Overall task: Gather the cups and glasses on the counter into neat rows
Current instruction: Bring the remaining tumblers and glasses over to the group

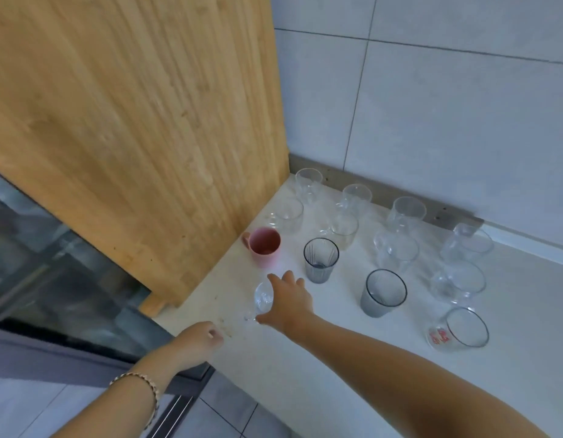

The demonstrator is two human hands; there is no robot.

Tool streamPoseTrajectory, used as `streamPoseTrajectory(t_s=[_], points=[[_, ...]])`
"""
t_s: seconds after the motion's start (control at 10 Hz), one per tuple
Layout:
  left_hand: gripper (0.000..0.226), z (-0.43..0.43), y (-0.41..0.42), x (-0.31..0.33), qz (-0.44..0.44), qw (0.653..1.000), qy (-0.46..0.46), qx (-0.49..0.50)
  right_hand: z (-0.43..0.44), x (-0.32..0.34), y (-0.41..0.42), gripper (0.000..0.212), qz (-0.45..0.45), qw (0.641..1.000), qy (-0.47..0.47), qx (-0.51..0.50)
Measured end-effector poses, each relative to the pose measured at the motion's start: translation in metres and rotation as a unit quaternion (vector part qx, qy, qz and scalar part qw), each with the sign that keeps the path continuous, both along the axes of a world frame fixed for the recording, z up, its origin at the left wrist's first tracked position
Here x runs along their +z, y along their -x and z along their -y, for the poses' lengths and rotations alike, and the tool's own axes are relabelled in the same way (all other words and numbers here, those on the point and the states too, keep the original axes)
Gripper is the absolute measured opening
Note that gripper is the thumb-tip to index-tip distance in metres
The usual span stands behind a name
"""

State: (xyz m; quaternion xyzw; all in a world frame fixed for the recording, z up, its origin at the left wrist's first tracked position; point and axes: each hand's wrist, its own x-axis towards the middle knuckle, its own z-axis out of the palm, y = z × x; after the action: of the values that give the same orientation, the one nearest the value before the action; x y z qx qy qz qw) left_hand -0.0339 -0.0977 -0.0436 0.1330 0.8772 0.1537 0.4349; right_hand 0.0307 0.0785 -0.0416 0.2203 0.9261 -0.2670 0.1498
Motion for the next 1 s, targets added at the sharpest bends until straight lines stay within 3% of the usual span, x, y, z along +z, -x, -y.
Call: streamPoseTrajectory(t_s=[0.2,0.4,0.5,0.6,0.7,0.8,0.9,1.0], points=[[0.012,0.014,0.049,-0.004,-0.011,1.0,0.004,0.025,0.031,-0.008,0.07,0.078,0.008,1.0,-0.005,0.003],[0.02,0.024,0.082,-0.008,0.014,0.998,0.011,-0.059,0.06,-0.018,0.091,0.083,0.015,0.999,-0.014,-0.044],[0.012,0.029,0.089,-0.015,0.0,0.994,0.023,-0.106,0.069,-0.023,0.09,0.095,0.039,0.995,-0.026,-0.084],[0.026,0.029,0.093,-0.021,-0.009,0.988,0.017,-0.151,0.074,-0.023,0.083,0.094,0.076,0.987,-0.034,-0.138],[0.008,0.022,0.09,-0.023,-0.01,0.975,0.008,-0.221,0.062,-0.025,0.055,0.064,0.144,0.976,-0.027,-0.16],[0.007,0.008,0.078,-0.02,-0.006,0.955,-0.001,-0.297,0.043,-0.019,0.015,0.051,0.184,0.97,0.009,-0.16],[0.027,-0.013,0.055,-0.013,0.009,0.93,-0.015,-0.366,0.027,-0.012,-0.04,0.048,0.202,0.96,0.065,-0.183],[0.033,-0.042,0.024,-0.004,0.005,0.905,-0.036,-0.425,0.011,-0.003,-0.104,0.046,0.206,0.945,0.072,-0.245]])
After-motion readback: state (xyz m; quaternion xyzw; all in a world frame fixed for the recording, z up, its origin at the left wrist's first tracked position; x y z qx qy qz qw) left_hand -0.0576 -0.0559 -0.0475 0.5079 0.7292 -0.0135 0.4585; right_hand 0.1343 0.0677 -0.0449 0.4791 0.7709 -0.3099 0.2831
